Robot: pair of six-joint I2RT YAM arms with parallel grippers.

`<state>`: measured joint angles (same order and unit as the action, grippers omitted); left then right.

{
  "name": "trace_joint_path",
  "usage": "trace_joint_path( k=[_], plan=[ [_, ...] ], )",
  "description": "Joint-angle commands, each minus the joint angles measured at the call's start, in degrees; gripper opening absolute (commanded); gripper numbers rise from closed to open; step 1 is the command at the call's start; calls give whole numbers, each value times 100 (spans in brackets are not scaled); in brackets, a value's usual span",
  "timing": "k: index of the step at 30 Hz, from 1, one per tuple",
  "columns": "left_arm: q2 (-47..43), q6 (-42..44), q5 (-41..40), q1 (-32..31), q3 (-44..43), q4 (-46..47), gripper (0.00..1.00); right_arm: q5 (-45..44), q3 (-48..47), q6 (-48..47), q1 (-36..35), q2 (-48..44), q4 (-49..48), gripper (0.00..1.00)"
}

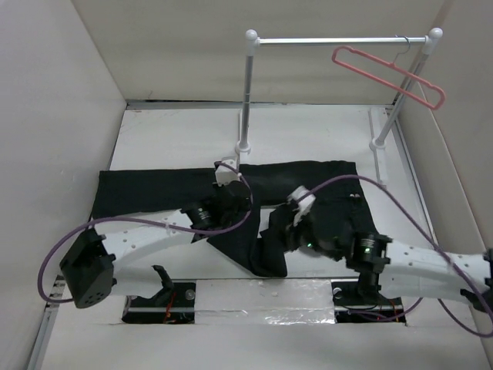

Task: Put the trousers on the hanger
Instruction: Flatten out the trousers at the center of the board.

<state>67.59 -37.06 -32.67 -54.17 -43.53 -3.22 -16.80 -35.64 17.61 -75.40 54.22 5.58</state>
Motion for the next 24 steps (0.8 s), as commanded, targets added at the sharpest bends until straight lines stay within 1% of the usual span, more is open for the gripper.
trace_joint_path(
  k=[1,2,3,4,5,6,8,9,11,12,13,14,15,17,19,20,21,22,24],
  plan=[
    [525,146,-495,-400,-454,59,21,-790,3,348,856,-1206,268,10],
    [657,138,-582,-523,-681,7,21,-712,74,375,1069,-1438,189,5],
    [972,120,-775,-759,-796,-55,22,-598,144,375,1262,-1640,128,3],
    [1123,42,-846,-840,-902,-186,23,-336,284,384,1456,-1921,92,1],
    [1446,23,-855,-841,-1112,-300,25,-98,372,427,1771,-2002,66,0],
    [1606,-3,-847,-841,-1227,-363,26,-96,373,428,1913,-2055,83,0],
    [1923,14,-829,-893,-1586,-486,28,290,505,489,2229,-2029,118,1],
    [2238,23,-838,-893,-1693,-538,28,552,566,489,2309,-2012,84,1],
    [2547,-11,-978,-893,-1956,-591,28,747,733,454,2433,-1942,39,3],
    [2870,-99,-1248,-893,-2114,-705,28,818,768,446,2494,-1932,65,4],
    [3030,-196,-1425,-893,-2264,-1019,28,905,821,480,2495,-1941,74,4],
    [3162,-266,-1540,-893,-2526,-1127,28,950,926,489,2495,-1941,5,5],
    [3381,-284,-1741,-893,-2616,-1189,29,994,997,489,2547,-1976,-57,5],
    [3558,-311,-1840,-780,-2844,-1250,29,1073,1076,472,2547,-2020,-58,7],
    [3743,-311,-1823,-665,-2933,-1251,29,864,1059,577,2547,-2195,161,7],
    [3874,-215,-1770,-499,-2986,-1164,29,619,1146,612,2652,-2501,328,9],
    [3875,-214,-1770,-498,-2986,-1163,29,616,1147,612,2653,-2504,329,9],
    [3963,-171,-1700,-411,-2977,-1085,29,529,1173,604,2653,-2730,408,9],
    [4060,-47,-1647,-349,-3047,-1057,29,476,1182,630,2819,-2925,627,12]
  ],
)
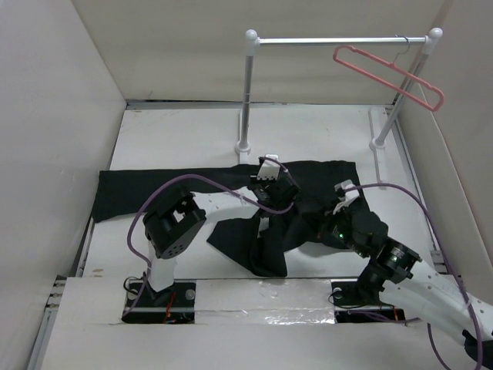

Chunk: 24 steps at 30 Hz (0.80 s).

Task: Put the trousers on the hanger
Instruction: Flatten out the trousers at the center of the board.

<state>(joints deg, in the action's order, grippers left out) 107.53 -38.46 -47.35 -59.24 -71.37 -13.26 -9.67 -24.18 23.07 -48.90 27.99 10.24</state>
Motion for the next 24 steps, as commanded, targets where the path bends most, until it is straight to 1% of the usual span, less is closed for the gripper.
trace_joint_path(
  k=[1,4,5,7,9,12,15,19,23,24],
  plan=[
    [180,93,-186,159,-298,-106,29,-159,54,101,223,-398,180,13],
    [374,137,-169,211,-386,-90,29,114,133,57,373,-531,75,25],
    [409,154,-99,281,-403,-63,29,141,125,49,451,-479,83,32],
    [462,216,15,282,-430,7,29,333,124,48,514,-400,31,37],
    [462,233,42,387,-386,60,29,492,142,-13,566,-251,-127,38],
    [410,304,296,501,-281,279,30,554,90,-57,566,-127,-75,39],
    [357,418,446,501,-246,438,34,773,177,-66,566,5,-390,39],
    [471,471,499,501,-359,438,34,844,186,-66,566,84,-338,39],
    [454,567,692,501,-316,666,33,827,213,-66,566,67,-400,39],
    [462,585,701,501,-324,684,29,800,195,-57,566,58,-287,39]
  ],
)
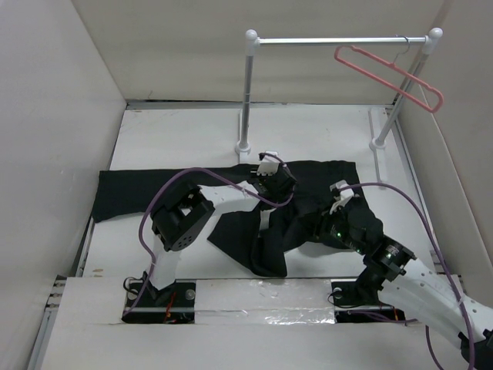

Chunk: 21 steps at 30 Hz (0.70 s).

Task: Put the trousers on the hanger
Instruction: Flatten out the trousers at the center of the board.

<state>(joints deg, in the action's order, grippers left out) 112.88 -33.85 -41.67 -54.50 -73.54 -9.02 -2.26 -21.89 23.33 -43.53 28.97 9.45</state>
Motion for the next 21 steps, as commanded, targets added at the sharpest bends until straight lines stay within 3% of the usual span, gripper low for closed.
trace_joint_path(
  k=[1,6,11,13,14,17,21],
  plan=[
    [-38,89,55,27,-126,182,27,24,-35,-83,29,-67,-190,39],
    [6,-113,-157,80,-214,-47,3,-213,-8,-83,29,-190,-102,39],
    [-678,-324,-508,80,-3,-302,0,-519,-17,30,29,-94,-93,41],
    [-1247,-386,-675,80,155,-547,0,-687,-52,110,29,55,-23,48],
    [-1494,-508,-754,80,225,-636,0,-871,-61,188,29,117,-14,63],
    [-2672,-736,-1000,80,708,-908,0,-1423,-166,460,89,389,126,83],
    [-4271,-1202,-1440,80,1165,-1716,0,-1839,-53,699,423,670,-266,81]
  ],
)
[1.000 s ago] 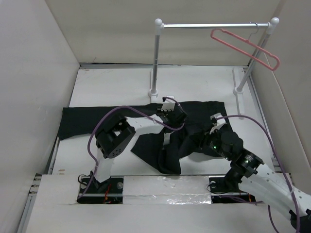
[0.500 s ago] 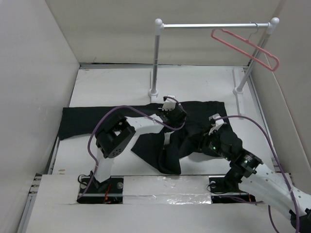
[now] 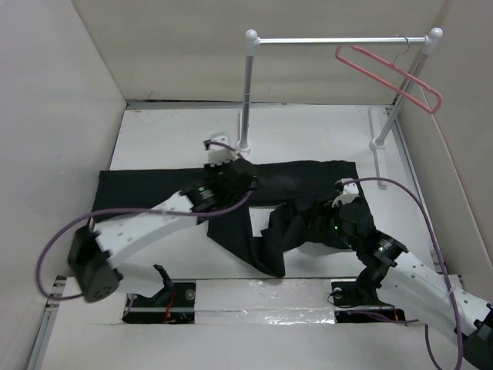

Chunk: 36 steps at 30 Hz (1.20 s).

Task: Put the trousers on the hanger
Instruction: Flatten out the trousers at the center of the board.

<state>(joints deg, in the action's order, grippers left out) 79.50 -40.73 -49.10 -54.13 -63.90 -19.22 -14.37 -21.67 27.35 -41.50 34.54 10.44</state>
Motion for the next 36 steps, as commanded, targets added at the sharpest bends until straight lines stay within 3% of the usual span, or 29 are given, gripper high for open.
trace_joint_path(
  k=[1,8,10,13,15,21,28,31,33,34,35,36],
  plan=[
    [-1598,-584,-845,43,255,-1001,0,-681,-57,332,317,201,-471,80],
    [-4046,-1085,-1461,43,80,-2348,0,-1102,-346,463,1652,1545,-859,75],
    [-4537,-1296,-1672,43,-43,-2603,0,-1077,-408,490,2021,1905,-982,77],
    [-5083,-1306,-1813,43,-131,-2534,0,-980,-356,631,2741,2196,-1359,89],
    [-5304,-1008,-1936,43,-393,-2490,0,-761,-373,718,3260,2460,-1395,96],
    [-6007,27,-2358,104,-695,-2210,0,258,-548,824,4367,2882,-1518,100],
    [-6421,214,-2463,104,-316,-2041,0,1058,-812,684,4816,3627,-1588,98],
    [-6465,145,-2621,104,-448,-2252,0,1900,-847,631,5080,4172,-1869,92],
    [-6553,293,-2622,104,-352,-2130,0,2298,-900,710,5344,4384,-2044,82],
    [-6649,416,-2639,104,-282,-1912,0,2412,-926,727,5423,4481,-2159,77],
    [-6693,539,-2648,104,-229,-1875,0,2691,-970,745,5511,4639,-2212,62],
    [-6720,522,-2683,104,-193,-1875,0,2764,-1023,780,5573,4684,-2317,56]
  ],
)
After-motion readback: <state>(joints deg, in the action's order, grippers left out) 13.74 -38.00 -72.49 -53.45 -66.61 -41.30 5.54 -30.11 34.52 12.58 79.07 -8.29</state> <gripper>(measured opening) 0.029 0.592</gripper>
